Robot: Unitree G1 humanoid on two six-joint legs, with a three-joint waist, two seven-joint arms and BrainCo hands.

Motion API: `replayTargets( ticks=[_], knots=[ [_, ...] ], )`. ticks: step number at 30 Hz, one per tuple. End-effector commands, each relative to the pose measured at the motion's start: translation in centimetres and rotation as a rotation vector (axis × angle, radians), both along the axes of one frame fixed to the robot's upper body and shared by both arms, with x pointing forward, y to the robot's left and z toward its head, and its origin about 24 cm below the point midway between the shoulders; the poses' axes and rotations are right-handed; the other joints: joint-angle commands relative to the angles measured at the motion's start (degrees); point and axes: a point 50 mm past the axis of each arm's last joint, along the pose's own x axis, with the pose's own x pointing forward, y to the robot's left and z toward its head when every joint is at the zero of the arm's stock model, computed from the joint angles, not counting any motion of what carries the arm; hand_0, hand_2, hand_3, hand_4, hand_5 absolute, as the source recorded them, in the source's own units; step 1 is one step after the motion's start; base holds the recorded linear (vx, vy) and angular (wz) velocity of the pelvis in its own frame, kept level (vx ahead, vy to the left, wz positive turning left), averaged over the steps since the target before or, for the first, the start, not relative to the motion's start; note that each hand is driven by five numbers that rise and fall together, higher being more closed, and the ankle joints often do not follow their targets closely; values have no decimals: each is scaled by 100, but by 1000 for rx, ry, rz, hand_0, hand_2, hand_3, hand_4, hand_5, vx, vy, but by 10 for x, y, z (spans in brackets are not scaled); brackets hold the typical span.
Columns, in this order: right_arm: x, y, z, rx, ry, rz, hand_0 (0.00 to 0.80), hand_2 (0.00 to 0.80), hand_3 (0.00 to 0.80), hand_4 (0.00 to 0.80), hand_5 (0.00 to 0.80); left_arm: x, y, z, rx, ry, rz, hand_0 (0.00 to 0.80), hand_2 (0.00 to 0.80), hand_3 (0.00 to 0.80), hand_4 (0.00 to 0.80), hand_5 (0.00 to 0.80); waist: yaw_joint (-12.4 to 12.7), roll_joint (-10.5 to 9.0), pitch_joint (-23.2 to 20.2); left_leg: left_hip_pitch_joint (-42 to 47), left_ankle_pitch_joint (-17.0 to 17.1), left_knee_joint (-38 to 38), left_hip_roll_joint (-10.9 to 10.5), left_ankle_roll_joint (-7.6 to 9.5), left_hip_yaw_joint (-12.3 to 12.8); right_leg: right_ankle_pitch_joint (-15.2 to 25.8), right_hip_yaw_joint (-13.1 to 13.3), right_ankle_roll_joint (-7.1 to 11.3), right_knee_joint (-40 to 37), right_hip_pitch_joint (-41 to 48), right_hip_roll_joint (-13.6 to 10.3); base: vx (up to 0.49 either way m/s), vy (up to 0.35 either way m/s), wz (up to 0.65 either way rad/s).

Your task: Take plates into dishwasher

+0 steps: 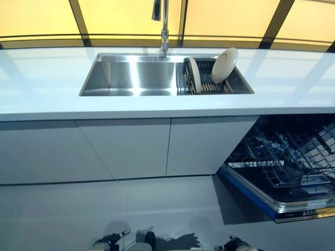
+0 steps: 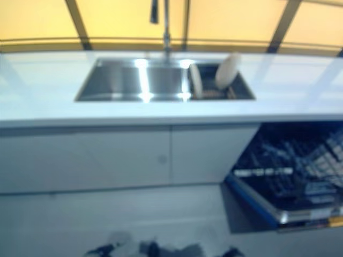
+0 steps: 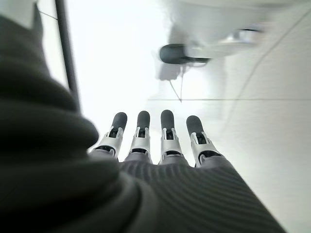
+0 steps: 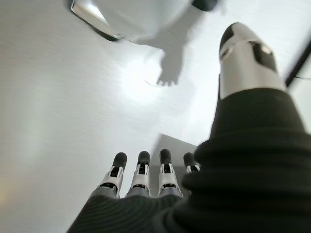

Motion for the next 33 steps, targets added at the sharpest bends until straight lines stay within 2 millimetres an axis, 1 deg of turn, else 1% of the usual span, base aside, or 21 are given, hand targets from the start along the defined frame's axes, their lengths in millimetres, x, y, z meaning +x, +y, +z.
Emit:
replayTargets(
  ticks=[1,2,3,4,5,7,10,11,12,15,17,20,22,23,24,25,28,29,30,31,33],
  knots=[
    [8,-19,7,-69,-46,3,0,0,0,0,0,-15,-2,-4,11,91,-30,0,0,0,0,0,-169,105,28,-220,-238,533,-211,7,-168,1743,-34,-33,-2051,-459,-135,424,-201,28],
    [5,-21,6,-83,-32,-3,0,0,0,0,0,-16,-3,-5,8,93,-31,0,0,0,0,0,-323,9,48,-16,-421,456,-303,-9,-378,2361,213,165,-2698,-851,-259,496,-244,47],
    [3,-23,6,-91,-18,6,0,0,0,0,0,-16,-4,-5,3,89,-21,0,0,0,0,0,-445,-10,85,145,-539,434,-320,-25,-564,2695,394,267,-3123,-1121,-265,519,-253,58],
    [3,-23,6,-90,-8,26,0,0,0,0,0,-16,-5,-5,-3,81,-6,0,0,0,0,0,-516,18,142,265,-654,495,-276,-22,-684,2759,516,263,-3233,-1232,-169,428,-188,55],
    [4,-23,6,-95,-8,31,0,0,0,0,0,-15,-5,-5,-7,71,-5,0,0,0,0,0,-552,-8,200,303,-794,652,-272,30,-772,2685,616,221,-2992,-1326,-98,319,-133,51],
    [5,-20,6,-106,-5,50,0,0,0,0,0,-15,-4,-5,-1,61,-4,0,0,0,0,0,-504,-101,214,263,-1000,892,-253,77,-648,2451,450,185,-2661,-1148,-135,231,-113,51],
    [11,-20,8,-106,-30,108,0,0,0,0,0,-15,-8,-6,-36,52,-101,0,0,0,0,0,-461,-171,152,259,-1145,1254,-53,-93,-545,2216,373,70,-2562,-804,-155,222,-75,84],
    [22,-19,11,-85,-75,209,0,0,0,0,0,-13,-15,-6,-47,67,-305,0,0,0,0,0,-429,-181,140,323,-1183,1226,9,-129,-511,2165,296,55,-2641,-668,-178,176,-12,64],
    [26,-18,13,-76,-83,223,0,0,0,0,0,-13,-17,-6,-45,74,-337,0,0,0,0,0,-428,-173,133,334,-1168,1196,22,-143,-505,2157,293,60,-2656,-644,-173,179,5,50],
    [58,-8,24,12,-186,316,0,0,0,0,0,-11,-10,-5,-30,99,-251,0,0,0,0,0,-366,-174,102,309,-1064,930,50,-212,-546,2163,252,135,-2839,-612,-224,66,11,0],
    [64,-4,26,63,-210,315,0,0,0,0,0,-12,-6,-4,-15,111,-247,0,0,0,0,0,-355,-174,100,322,-1037,867,52,-222,-544,2188,225,167,-2869,-616,-253,88,-5,-7],
    [96,19,48,256,-302,444,0,0,0,0,0,-18,8,-2,4,135,-265,0,0,0,0,0,-346,-167,118,341,-1008,731,53,-212,-547,2195,191,237,-2863,-672,-294,91,-23,5],
    [111,37,74,476,-304,550,0,0,0,0,0,-23,19,1,19,146,-262,0,0,0,0,0,-384,-203,153,315,-990,721,41,-188,-509,2184,189,278,-2788,-737,-318,68,-45,-2],
    [114,39,88,568,-299,598,0,0,0,0,0,-25,25,3,27,148,-257,0,0,0,0,0,-410,-229,168,305,-988,729,35,-185,-489,2181,195,289,-2758,-756,-324,51,-35,-8],
    [114,39,91,590,-298,613,0,0,0,0,0,-26,26,3,28,148,-257,0,0,0,0,0,-415,-228,172,306,-992,733,35,-184,-485,2177,196,291,-2748,-758,-323,83,-48,-12],
    [117,34,119,705,-323,683,0,0,0,0,0,-28,36,6,41,143,-257,0,0,0,0,0,-467,-269,190,314,-1003,752,30,-184,-428,2190,202,320,-2714,-780,-333,107,-56,-11],
    [126,28,169,899,-407,758,0,0,0,0,0,-35,47,9,53,145,-249,0,0,0,0,0,-538,-301,199,331,-1029,819,71,-203,-265,2169,189,364,-2655,-768,-353,105,-60,-1],
    [127,27,172,908,-424,761,0,0,0,0,0,-35,48,9,54,146,-248,0,0,0,0,0,-539,-300,200,330,-1034,828,77,-206,-250,2163,188,366,-2648,-765,-352,71,-64,-3],
    [132,23,187,937,-471,766,0,0,0,0,0,-38,50,9,58,151,-238,0,0,0,0,0,-553,-309,194,312,-1047,880,108,-225,-191,2127,186,360,-2622,-750,-347,78,-90,3],
    [142,15,213,957,-560,779,0,0,0,0,0,-44,54,10,60,159,-197,0,0,0,0,0,-579,-327,173,288,-1110,1012,170,-265,-104,2040,186,324,-2574,-729,-317,108,-114,3],
    [152,2,241,983,-649,790,0,0,0,0,0,-55,57,9,57,173,-129,0,0,0,0,0,-617,-355,92,421,-1295,1216,330,-393,-7,1933,98,202,-2541,-695,-275,117,-84,-9]
  ],
)
